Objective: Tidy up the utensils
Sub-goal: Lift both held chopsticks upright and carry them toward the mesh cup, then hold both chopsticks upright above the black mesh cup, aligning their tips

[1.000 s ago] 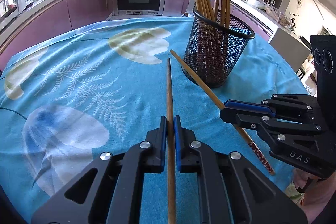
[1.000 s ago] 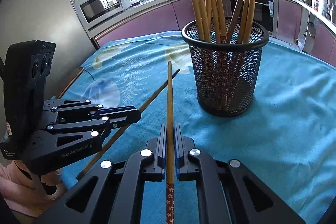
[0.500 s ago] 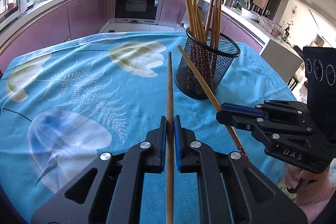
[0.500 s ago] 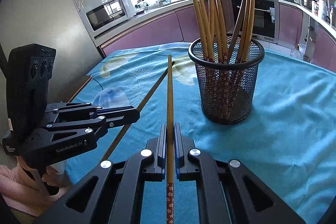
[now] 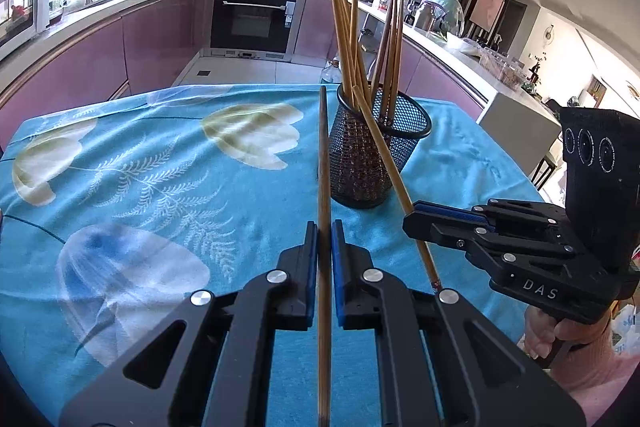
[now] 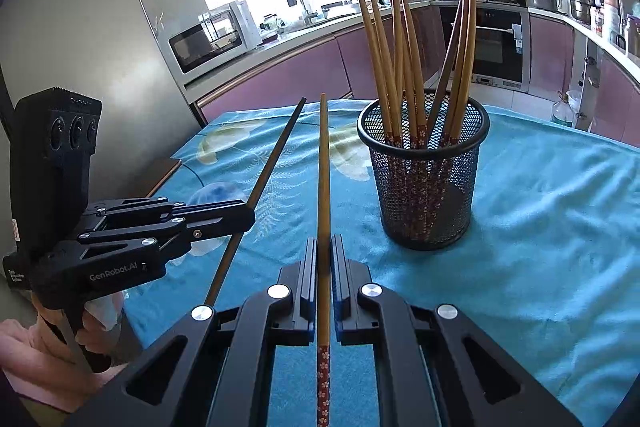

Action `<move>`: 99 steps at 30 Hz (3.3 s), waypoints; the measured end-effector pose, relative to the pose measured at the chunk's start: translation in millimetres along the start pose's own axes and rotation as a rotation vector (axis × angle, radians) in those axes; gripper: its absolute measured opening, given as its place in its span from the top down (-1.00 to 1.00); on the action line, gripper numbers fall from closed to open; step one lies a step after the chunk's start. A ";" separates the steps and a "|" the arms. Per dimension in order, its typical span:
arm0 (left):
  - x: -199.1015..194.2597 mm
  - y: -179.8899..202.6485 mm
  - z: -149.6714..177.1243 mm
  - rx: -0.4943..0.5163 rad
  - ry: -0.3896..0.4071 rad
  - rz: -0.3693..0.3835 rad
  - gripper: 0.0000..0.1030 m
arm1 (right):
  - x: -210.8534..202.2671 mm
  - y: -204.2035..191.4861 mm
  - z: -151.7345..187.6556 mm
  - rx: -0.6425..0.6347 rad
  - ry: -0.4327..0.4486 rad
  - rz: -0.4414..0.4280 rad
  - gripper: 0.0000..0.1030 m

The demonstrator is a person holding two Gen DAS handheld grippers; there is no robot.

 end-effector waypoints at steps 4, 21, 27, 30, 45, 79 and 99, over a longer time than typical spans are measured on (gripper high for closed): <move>-5.8 1.8 -1.1 0.002 0.014 0.007 0.85 | -4.4 1.3 -2.1 0.003 0.014 0.000 0.89; -25.8 11.0 -9.3 0.012 0.077 0.016 0.85 | -18.0 3.7 -4.9 0.007 0.063 0.010 0.89; -33.0 13.7 -11.8 0.016 0.095 0.024 0.85 | -23.6 4.7 -6.5 -0.001 0.082 0.015 0.89; -36.8 14.5 -12.8 0.017 0.105 0.032 0.85 | -25.8 5.4 -9.6 -0.001 0.091 0.017 0.89; -44.3 19.5 -19.6 0.023 0.131 0.055 0.85 | -31.8 7.6 -14.5 0.000 0.120 0.015 0.89; -45.9 25.7 -27.2 0.033 0.148 0.070 0.85 | -43.2 10.9 -19.8 0.007 0.157 0.020 0.89; -48.9 27.3 -32.5 0.039 0.157 0.067 0.85 | -47.1 10.9 -23.0 0.004 0.172 0.026 0.89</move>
Point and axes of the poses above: each gripper's, at about its wrist camera, not at the fingertips, and x roughly the way its jaws point, y to its right, z to its underside, the point moved 1 cm from there along x, roughly the way its jaws point, and after that the axes turned 12 degrees about -y, right-handed, at the moved point
